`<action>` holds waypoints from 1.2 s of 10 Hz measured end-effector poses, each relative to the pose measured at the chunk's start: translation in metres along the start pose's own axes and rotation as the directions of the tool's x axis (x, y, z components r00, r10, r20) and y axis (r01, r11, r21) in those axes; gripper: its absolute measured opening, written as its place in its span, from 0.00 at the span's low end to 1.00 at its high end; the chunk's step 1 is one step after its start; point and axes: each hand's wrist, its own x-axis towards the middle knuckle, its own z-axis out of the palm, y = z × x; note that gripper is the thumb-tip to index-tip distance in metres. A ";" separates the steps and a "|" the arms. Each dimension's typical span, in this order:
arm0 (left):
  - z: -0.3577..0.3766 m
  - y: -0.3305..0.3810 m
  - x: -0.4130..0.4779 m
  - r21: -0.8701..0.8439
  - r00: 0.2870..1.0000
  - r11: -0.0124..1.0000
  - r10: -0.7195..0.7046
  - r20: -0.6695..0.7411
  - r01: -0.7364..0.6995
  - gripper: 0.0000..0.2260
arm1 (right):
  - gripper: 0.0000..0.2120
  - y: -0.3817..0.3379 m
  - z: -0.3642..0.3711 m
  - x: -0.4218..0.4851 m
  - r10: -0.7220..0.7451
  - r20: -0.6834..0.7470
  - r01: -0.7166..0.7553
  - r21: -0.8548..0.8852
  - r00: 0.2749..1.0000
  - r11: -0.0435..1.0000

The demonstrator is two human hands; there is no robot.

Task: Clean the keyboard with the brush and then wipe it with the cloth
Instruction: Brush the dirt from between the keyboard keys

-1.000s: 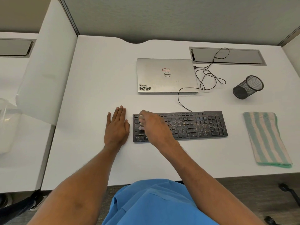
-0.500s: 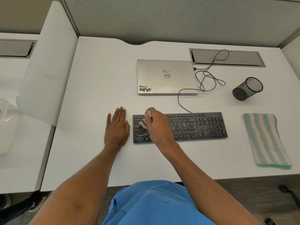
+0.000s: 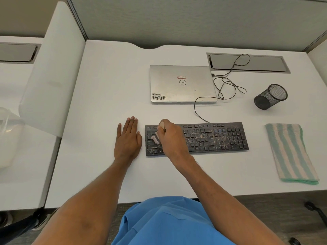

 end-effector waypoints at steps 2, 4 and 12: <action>0.000 0.000 0.000 0.000 1.000 1.000 -0.003 0.006 0.003 0.28 | 0.10 -0.002 -0.003 -0.002 -0.030 0.011 0.030 -0.016 0.999 0.999; 0.000 -0.001 0.000 0.015 1.000 1.000 -0.007 0.016 0.007 0.28 | 0.10 0.006 0.000 -0.004 -0.056 0.096 0.058 -0.017 0.994 0.998; -0.001 -0.001 0.000 -0.003 1.000 1.000 -0.004 0.018 0.004 0.28 | 0.05 0.019 0.009 -0.022 -0.230 0.214 0.280 -0.241 0.949 0.929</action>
